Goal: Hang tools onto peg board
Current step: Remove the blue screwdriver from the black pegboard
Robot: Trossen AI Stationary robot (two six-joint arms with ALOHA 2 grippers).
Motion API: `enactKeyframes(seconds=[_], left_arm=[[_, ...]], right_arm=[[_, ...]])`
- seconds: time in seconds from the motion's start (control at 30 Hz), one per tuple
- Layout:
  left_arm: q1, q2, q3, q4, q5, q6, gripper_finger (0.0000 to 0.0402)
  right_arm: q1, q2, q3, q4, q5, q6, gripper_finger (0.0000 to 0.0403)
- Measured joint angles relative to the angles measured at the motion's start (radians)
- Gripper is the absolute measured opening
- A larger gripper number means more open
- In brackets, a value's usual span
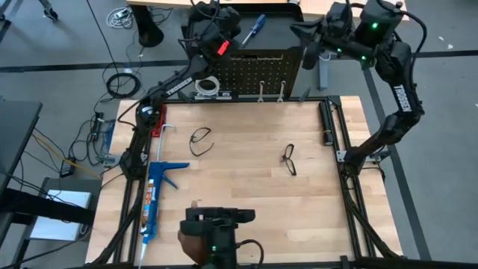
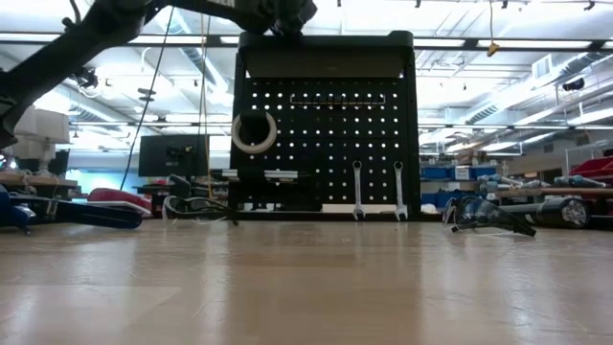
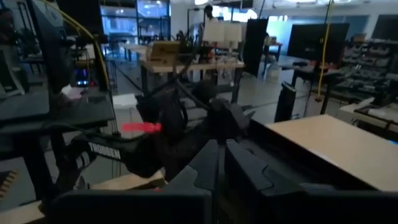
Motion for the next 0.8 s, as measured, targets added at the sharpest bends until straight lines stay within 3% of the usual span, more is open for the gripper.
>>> enactKeyframes(seconds=[0.2, 0.5, 0.6, 0.73, 0.8], left_arm=[[-0.002, -0.001, 0.001, -0.011, 0.04, 0.041, 0.0049], [-0.008, -0.003, 0.002, -0.078, 0.214, 0.062, 0.0041], [-0.023, -0.003, 0.002, -0.084, 0.333, 0.058, 0.0041], [-0.048, 0.002, 0.0, -0.064, 0.579, -0.003, 0.0041], [-0.057, 0.006, -0.002, -0.011, 0.636, -0.056, 0.0041]], right_arm=[[0.005, 0.004, -0.001, -0.028, 0.002, 0.005, 0.003], [0.002, 0.003, -0.001, -0.02, 0.003, -0.002, 0.0022], [0.002, 0.004, -0.001, -0.03, 0.003, -0.002, 0.0022], [0.002, 0.004, -0.001, -0.039, 0.003, -0.002, 0.0021], [0.002, 0.004, -0.001, -0.047, 0.003, -0.003, 0.0018]])
